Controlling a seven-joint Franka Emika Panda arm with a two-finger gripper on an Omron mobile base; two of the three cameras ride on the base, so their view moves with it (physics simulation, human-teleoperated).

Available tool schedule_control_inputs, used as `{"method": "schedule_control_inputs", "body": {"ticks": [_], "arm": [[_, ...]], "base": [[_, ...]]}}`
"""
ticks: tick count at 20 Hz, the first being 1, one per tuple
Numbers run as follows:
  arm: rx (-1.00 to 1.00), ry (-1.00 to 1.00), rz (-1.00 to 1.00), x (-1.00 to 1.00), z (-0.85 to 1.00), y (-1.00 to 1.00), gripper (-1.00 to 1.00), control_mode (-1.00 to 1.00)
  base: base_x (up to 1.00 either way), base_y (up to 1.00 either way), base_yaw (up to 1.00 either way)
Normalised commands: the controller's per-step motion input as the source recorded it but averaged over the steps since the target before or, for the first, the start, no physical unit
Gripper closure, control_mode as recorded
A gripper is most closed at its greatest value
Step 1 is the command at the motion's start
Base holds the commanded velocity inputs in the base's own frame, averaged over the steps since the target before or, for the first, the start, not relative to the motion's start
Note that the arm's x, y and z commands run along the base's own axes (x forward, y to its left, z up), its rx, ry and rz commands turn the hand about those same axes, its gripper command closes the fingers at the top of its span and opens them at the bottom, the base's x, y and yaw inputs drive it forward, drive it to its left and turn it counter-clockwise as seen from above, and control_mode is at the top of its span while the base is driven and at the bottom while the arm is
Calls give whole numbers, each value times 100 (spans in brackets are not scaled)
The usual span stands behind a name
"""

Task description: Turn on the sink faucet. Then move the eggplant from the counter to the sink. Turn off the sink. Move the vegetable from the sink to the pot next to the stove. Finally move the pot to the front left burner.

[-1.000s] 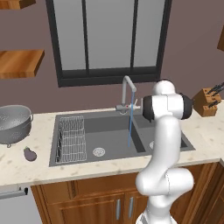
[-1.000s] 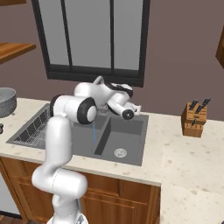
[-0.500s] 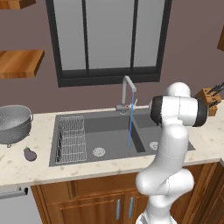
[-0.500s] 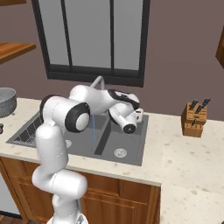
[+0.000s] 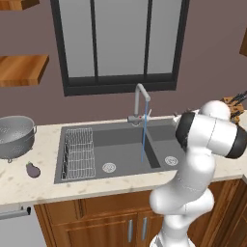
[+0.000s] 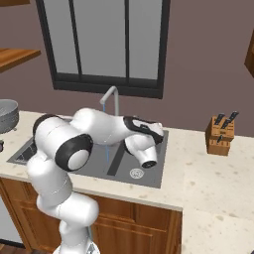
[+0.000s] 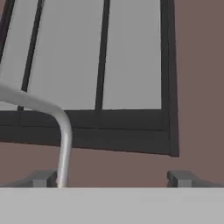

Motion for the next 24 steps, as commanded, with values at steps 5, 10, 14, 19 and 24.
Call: {"method": "schedule_control_inputs", "body": {"ticks": [5, 10, 14, 19, 24], "arm": [[-7, -32, 11, -72, 65, 0, -100, -100], [-9, -33, 10, -71, 70, 0, -100, -100], [-12, -34, 7, -67, 73, 1, -100, -100], [-17, -32, 1, -51, 67, 43, -100, -100], [-23, -41, 0, -48, 49, 65, -100, -100]], "base": [[0, 0, 0], [0, 0, 0], [0, 0, 0], [0, 0, 0], [0, 0, 0]]}}
